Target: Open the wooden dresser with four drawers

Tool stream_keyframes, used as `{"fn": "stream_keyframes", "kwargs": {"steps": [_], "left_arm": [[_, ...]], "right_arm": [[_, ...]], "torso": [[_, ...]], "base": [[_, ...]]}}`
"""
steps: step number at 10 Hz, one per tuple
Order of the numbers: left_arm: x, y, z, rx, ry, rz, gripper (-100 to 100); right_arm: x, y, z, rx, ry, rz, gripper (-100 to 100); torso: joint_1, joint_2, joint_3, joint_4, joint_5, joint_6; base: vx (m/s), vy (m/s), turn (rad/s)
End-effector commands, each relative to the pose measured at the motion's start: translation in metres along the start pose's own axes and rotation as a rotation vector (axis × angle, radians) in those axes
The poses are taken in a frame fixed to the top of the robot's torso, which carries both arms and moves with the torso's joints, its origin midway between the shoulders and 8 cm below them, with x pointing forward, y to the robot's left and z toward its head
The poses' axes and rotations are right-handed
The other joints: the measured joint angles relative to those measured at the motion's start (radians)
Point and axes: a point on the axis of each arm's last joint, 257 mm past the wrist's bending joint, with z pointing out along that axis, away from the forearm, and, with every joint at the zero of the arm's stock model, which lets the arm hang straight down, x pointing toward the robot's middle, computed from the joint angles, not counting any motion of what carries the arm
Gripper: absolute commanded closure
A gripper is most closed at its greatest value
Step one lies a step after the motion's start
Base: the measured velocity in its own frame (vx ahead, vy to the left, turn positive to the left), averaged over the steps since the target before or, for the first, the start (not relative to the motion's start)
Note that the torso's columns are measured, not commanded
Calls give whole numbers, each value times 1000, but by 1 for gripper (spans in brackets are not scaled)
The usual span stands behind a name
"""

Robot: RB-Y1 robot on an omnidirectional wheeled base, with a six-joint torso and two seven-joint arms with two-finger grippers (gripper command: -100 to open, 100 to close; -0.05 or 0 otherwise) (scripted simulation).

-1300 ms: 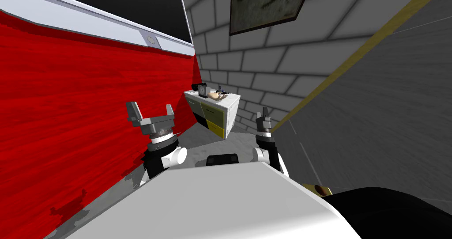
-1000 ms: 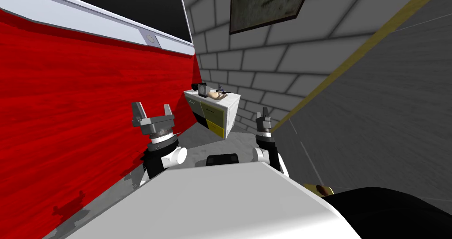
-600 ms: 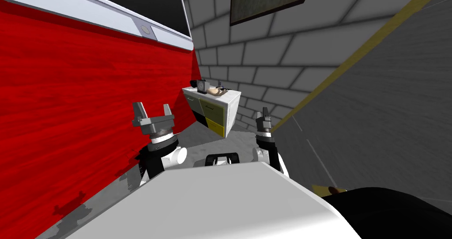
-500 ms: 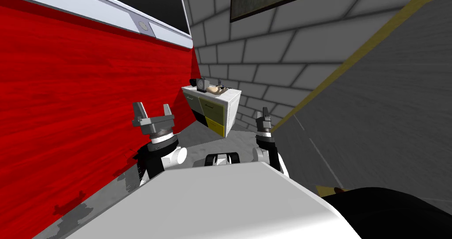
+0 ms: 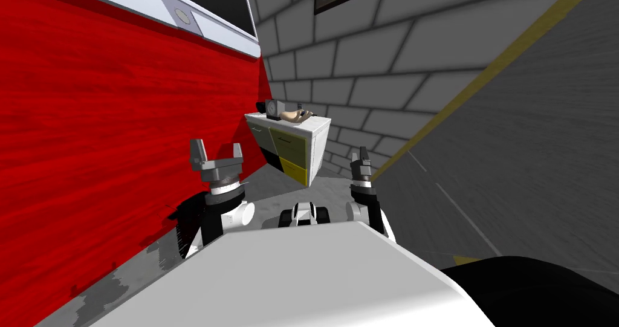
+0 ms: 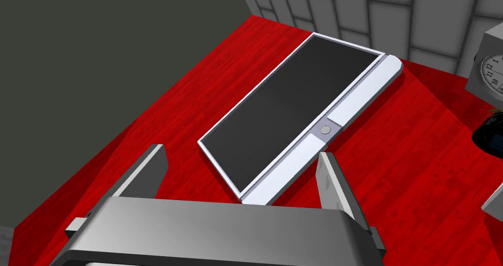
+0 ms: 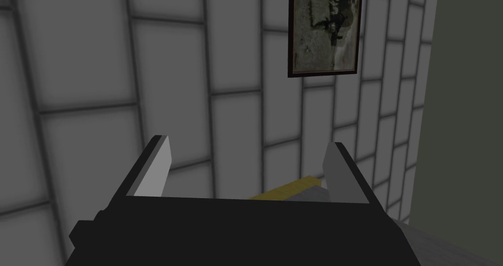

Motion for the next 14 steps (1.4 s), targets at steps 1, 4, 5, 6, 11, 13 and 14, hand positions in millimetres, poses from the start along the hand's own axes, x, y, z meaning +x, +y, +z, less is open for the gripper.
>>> {"fn": "stream_keyframes", "kwargs": {"steps": [1, 4, 5, 6, 11, 13, 14], "left_arm": [[9, 21, -2, -48, 59, 10, -100], [20, 58, -9, -127, 101, 14, -100], [22, 68, -11, -147, 107, 14, -100], [24, 77, -13, -167, 111, 13, -100], [42, 136, -29, -289, 124, 0, -100], [48, 150, -34, -319, 127, -6, -100], [51, 157, -36, -334, 129, -8, -100]], "right_arm": [[0, 0, 0, 0, 0, 0, 0], [0, 0, 0, 0, 0, 0, 0], [0, 0, 0, 0, 0, 0, 0], [0, 0, 0, 0, 0, 0, 0], [0, 0, 0, 0, 0, 0, 0], [0, 0, 0, 0, 0, 0, 0], [0, 0, 0, 0, 0, 0, 0]], "torso": [[0, 1, -1, 1, 0, 0], [0, 1, -1, 1, 0, 0], [0, 1, -1, 1, 0, 0], [-1, 2, 0, 2, 0, 0], [-1, 3, 0, 2, 0, 0], [-1, 2, 0, 2, 0, 0], [-1, 2, 0, 2, 0, 0]], "base": [[53, 37, -67], [84, 56, -101], [80, 55, -87], [76, 47, -83], [75, 55, -101], [64, 52, -81], [53, 45, -59]]}}
